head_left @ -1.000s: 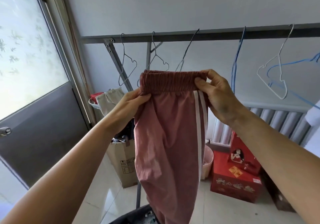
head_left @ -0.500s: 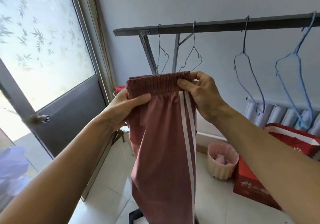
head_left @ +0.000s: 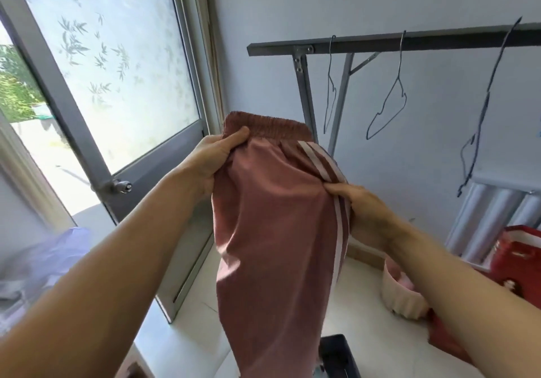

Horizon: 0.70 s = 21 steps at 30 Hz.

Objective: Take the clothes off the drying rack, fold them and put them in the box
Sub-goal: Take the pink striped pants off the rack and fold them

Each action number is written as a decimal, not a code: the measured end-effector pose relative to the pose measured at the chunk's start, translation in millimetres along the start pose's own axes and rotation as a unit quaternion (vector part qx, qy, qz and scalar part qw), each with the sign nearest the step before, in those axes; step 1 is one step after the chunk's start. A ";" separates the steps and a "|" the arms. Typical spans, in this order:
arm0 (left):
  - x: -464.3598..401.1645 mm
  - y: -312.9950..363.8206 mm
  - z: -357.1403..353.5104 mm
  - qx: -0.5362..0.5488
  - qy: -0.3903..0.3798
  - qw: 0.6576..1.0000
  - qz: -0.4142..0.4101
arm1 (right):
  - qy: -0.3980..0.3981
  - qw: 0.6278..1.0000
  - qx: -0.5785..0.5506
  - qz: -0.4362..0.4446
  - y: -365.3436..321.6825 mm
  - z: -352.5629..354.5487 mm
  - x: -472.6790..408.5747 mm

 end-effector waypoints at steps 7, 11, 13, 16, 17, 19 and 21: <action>19.2 -35.0 3.0 0.114 -0.136 0.982 0.072 | -0.025 0.986 -0.167 -0.014 -32.3 -28.6 -15.7; 33.0 -65.3 8.5 0.066 -0.121 0.988 0.069 | -0.031 0.989 -0.147 0.000 -43.4 -31.6 -21.7; 39.2 -85.3 11.7 0.051 -0.097 0.987 0.116 | -0.027 0.990 -0.138 0.003 -45.3 -29.1 -23.9; 40.5 -107.4 15.2 0.033 -0.086 0.984 0.152 | -0.022 0.990 -0.137 -0.004 -43.3 -23.7 -27.7; 39.1 -109.7 15.0 0.038 -0.083 0.985 0.147 | -0.023 0.990 -0.139 -0.010 -41.9 -22.5 -28.5; 35.6 -108.7 12.4 0.043 -0.058 0.989 0.127 | -0.019 0.991 -0.134 -0.016 -40.1 -19.2 -28.5; 31.5 -105.7 12.6 0.033 -0.011 0.994 0.101 | -0.007 0.992 -0.123 -0.018 -39.2 -13.3 -27.7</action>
Point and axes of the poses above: each hand's wrist, its own x-axis away from the middle knuckle, its own z-axis out of the back of the hand, y = z × x, the point moved 4 cm from there along -x, towards the middle knuckle, and after that the axes turned 9 degrees about y, right-handed, at the moved point
